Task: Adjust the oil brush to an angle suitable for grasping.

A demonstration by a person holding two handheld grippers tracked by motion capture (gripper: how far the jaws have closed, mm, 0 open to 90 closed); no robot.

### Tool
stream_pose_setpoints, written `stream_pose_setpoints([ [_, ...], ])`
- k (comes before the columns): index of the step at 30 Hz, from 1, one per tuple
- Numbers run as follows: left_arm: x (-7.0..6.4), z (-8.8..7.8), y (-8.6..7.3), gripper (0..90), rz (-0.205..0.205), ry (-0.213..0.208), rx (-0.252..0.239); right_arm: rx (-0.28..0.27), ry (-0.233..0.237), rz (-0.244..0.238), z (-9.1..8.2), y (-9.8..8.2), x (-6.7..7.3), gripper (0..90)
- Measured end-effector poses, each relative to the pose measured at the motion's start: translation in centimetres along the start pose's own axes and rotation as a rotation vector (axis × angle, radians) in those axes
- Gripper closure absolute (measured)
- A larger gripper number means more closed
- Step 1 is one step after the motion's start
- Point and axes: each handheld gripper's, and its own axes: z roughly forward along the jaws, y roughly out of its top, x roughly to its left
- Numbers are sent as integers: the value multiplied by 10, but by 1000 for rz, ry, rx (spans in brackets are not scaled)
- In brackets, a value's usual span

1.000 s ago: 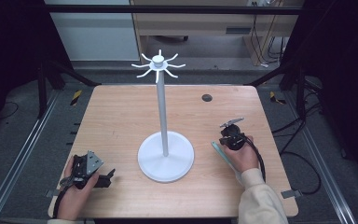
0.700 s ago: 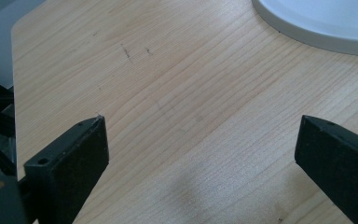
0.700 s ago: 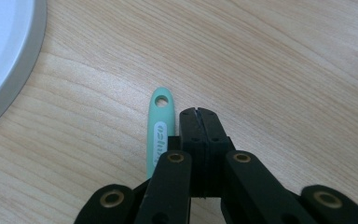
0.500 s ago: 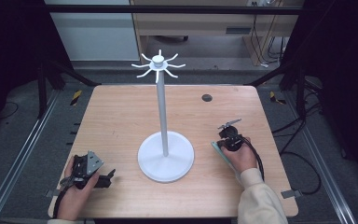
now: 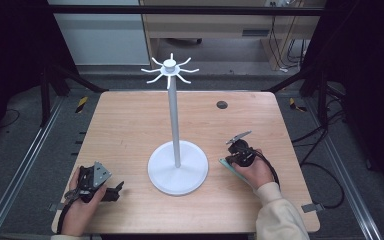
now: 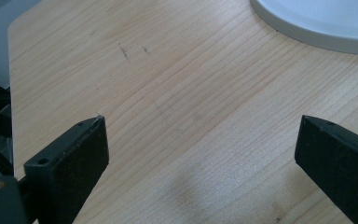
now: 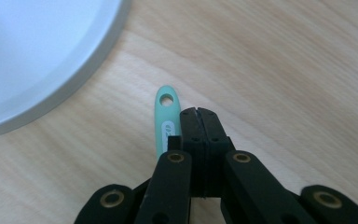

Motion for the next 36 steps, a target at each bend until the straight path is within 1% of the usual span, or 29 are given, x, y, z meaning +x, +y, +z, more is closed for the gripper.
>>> stream_pose_setpoints([
  [1,0,0,0,23,0,0,-1,6,11,-4,0,0,3,900],
  [2,0,0,0,23,0,-1,-1,9,16,-25,0,0,5,900],
  [5,0,0,0,23,0,-2,-2,17,35,-50,-1,0,14,900],
  [8,0,0,0,23,2,-2,-1,21,50,-71,-2,-1,17,900],
  [10,0,0,0,24,2,-1,-1,17,51,-76,-2,-2,16,900],
  [11,0,0,0,23,1,-1,-2,15,48,-63,-3,-3,18,900],
  [12,0,0,0,23,1,-3,0,16,49,-77,-4,-3,17,900],
  [18,0,0,0,23,-2,0,-2,-1,46,-110,-16,-7,25,900],
  [20,0,0,0,23,-14,0,-10,2,41,-123,-19,-8,27,900],
  [22,0,0,0,23,-14,0,-8,8,39,-137,-22,-11,28,897],
  [23,0,0,-1,23,-17,1,-11,10,39,-136,-24,-12,29,894],
  [27,0,0,0,23,-10,1,-4,32,29,-147,-34,-22,27,888],
  [28,0,0,0,23,0,5,4,38,27,-146,-36,-24,25,886],
  [29,-1,1,0,23,-9,6,-4,37,27,-143,-39,-27,23,884],
  [30,0,0,0,23,0,7,4,43,27,-139,-41,-30,22,883],
  [31,-1,0,0,23,-10,7,-4,49,26,-140,-43,-32,21,883],
  [32,-1,0,0,23,-11,7,-5,51,22,-144,-46,-34,20,882],
  [33,0,0,-1,23,-12,6,-5,54,20,-144,-48,-36,18,880],
  [34,0,0,-1,23,-3,10,2,54,23,-144,-50,-37,17,876],
  [35,0,0,-1,23,-8,12,-2,56,25,-142,-52,-39,17,871],
  [36,1,-1,-1,23,-4,11,1,61,27,-141,-53,-40,16,867],
])
